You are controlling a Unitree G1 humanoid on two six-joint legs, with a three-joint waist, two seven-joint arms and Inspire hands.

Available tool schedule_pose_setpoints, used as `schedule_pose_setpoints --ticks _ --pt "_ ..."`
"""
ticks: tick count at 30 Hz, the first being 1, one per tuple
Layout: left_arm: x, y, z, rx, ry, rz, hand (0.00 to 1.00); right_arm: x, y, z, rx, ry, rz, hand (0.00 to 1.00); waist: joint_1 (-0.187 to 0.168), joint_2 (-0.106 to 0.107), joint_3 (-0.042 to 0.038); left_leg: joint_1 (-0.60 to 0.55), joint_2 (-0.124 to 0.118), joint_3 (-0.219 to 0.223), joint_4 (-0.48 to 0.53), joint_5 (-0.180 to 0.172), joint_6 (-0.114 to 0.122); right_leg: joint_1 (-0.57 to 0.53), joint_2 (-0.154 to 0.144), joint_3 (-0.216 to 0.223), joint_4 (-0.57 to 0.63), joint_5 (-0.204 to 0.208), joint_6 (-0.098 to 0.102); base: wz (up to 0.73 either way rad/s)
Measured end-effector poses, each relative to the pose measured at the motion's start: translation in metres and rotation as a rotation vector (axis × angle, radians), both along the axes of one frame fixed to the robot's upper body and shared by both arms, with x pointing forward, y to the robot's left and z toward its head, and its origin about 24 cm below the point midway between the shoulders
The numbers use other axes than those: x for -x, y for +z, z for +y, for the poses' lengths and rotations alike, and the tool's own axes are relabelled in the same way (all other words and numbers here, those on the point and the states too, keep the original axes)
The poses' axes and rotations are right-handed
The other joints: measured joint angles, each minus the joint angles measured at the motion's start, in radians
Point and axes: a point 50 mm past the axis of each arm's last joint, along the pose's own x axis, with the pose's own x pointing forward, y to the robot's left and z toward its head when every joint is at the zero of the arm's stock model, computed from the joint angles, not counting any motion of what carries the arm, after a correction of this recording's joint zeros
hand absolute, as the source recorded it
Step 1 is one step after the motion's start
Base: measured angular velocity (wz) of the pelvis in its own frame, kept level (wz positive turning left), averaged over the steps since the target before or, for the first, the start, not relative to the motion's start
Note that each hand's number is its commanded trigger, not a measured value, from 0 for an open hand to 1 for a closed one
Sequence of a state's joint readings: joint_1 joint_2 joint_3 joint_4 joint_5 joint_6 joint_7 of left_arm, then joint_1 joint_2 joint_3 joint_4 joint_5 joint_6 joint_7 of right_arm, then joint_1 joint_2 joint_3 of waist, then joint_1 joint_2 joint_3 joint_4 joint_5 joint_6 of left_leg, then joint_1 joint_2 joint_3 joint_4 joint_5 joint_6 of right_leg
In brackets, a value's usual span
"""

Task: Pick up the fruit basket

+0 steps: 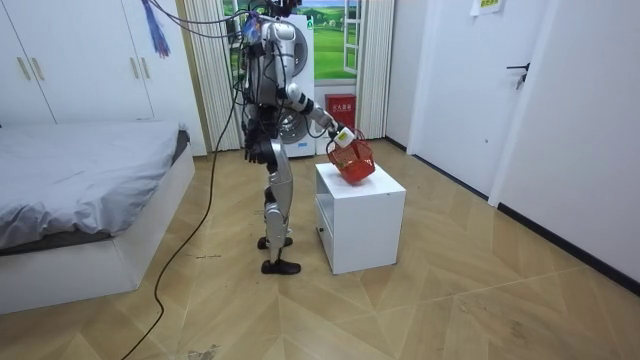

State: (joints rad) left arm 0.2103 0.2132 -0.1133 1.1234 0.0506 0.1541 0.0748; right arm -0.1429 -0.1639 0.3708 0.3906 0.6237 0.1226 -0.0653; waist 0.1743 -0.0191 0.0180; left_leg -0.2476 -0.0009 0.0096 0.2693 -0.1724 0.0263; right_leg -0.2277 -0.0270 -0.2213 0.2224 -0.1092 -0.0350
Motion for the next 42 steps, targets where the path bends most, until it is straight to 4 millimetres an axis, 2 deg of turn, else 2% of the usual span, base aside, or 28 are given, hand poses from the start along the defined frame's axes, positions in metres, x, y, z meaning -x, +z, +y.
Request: schedule_pose_setpoints --ticks 2,6,10,15,25,27,28,42 --pt "0.0 -0.001 -0.003 0.006 -0.017 0.009 0.0 0.0 -0.001 0.0 -0.002 -0.01 0.008 1.0 0.0 0.009 0.0028 -0.01 -0.005 -0.013 0.006 0.0 0.001 -0.002 -0.003 -0.008 0.0 -0.002 0.002 0.18" --pt "0.001 -0.001 -0.003 0.011 -0.008 0.011 0.0 0.003 -0.006 0.003 -0.035 -0.026 0.041 1.0 0.014 0.021 0.0013 -0.012 -0.011 -0.022 0.011 0.0 0.003 -0.002 -0.01 -0.022 -0.001 -0.005 0.007 0.09" --pt "0.001 -0.001 -0.004 0.012 -0.002 0.011 0.0 0.007 -0.012 0.004 -0.086 -0.053 0.085 1.0 0.014 0.029 0.0006 -0.02 -0.011 -0.031 0.014 0.0 0.004 -0.004 -0.015 -0.036 0.002 -0.008 0.011 0.1" --pt "0.002 -0.001 -0.004 0.021 0.014 0.009 0.0 0.009 -0.015 0.0 -0.162 -0.107 0.107 1.0 0.01 0.034 0.0012 -0.022 -0.012 -0.027 0.015 -0.003 0.009 -0.003 -0.014 -0.035 0.002 -0.009 0.012 0.0" --pt "0.005 -0.001 -0.005 0.054 0.012 0.019 0.0 0.009 -0.018 -0.012 -0.158 -0.166 0.112 1.0 -0.004 0.039 -0.0007 -0.021 -0.012 -0.022 0.016 -0.004 0.01 -0.002 -0.016 -0.029 0.006 -0.01 0.013 -0.01" --pt "0.007 -0.002 -0.006 0.061 0.014 0.025 0.0 0.008 -0.019 -0.014 -0.158 -0.175 0.111 0.13 -0.005 0.04 -0.0013 -0.02 -0.012 -0.022 0.019 -0.004 0.01 -0.002 -0.016 -0.029 0.006 -0.01 0.013 0.0" --pt "0.009 -0.002 -0.006 0.062 0.015 0.028 0.0 0.008 -0.018 -0.014 -0.158 -0.177 0.109 0.0 -0.005 0.04 -0.0014 -0.02 -0.012 -0.021 0.019 -0.004 0.01 -0.002 -0.016 -0.029 0.006 -0.01 0.013 0.0" --pt "0.01 -0.002 -0.007 0.083 0.015 0.035 0.0 0.008 -0.019 -0.015 -0.155 -0.179 0.108 0.0 -0.009 0.04 -0.0033 -0.019 -0.012 -0.021 0.018 -0.004 0.01 -0.003 -0.017 -0.029 0.006 -0.012 0.015 0.0"
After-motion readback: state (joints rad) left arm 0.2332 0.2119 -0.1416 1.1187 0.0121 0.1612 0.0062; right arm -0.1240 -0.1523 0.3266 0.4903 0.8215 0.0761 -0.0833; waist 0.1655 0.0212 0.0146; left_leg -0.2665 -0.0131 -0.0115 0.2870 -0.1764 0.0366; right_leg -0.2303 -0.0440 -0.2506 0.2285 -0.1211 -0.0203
